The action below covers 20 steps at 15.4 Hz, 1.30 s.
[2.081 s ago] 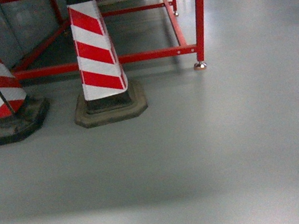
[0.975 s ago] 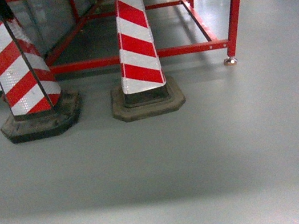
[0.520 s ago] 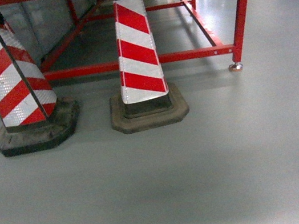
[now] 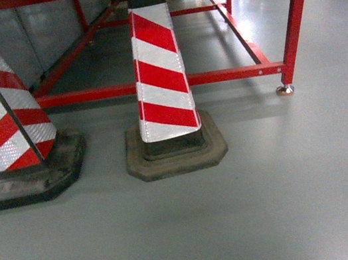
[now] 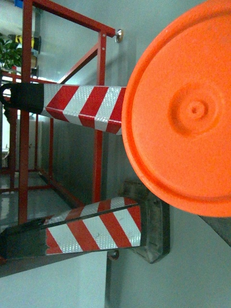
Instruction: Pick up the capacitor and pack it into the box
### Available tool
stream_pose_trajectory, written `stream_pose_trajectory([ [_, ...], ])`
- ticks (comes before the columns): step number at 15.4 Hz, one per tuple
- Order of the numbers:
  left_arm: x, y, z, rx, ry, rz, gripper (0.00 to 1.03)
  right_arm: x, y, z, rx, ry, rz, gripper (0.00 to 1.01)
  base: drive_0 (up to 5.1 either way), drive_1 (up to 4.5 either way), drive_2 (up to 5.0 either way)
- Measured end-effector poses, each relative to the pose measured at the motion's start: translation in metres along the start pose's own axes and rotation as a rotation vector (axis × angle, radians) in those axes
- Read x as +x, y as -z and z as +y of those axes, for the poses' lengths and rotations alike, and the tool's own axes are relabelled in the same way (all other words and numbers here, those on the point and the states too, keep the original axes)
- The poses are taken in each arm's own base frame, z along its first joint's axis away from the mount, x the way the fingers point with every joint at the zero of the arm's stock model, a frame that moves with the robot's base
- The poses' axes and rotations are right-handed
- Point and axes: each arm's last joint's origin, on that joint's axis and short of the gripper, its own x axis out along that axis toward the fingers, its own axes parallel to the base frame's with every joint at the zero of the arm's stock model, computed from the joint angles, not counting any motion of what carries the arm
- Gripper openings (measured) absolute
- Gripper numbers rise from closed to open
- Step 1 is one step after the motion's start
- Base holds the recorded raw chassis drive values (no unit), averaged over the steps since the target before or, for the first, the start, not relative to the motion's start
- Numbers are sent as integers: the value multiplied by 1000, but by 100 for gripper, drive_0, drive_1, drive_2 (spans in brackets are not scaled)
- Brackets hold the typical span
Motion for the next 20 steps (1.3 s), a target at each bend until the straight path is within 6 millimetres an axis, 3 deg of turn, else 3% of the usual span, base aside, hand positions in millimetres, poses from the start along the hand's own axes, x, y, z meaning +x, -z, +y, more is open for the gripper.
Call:
stream_pose_trajectory([
  [11, 0, 0, 0, 0, 0, 1, 43, 0, 0, 0, 0, 0, -3, 98, -4, 405, -412],
  [20, 0, 0, 0, 0, 0, 1, 43, 0, 0, 0, 0, 0, -1, 98, 0, 0, 0],
])
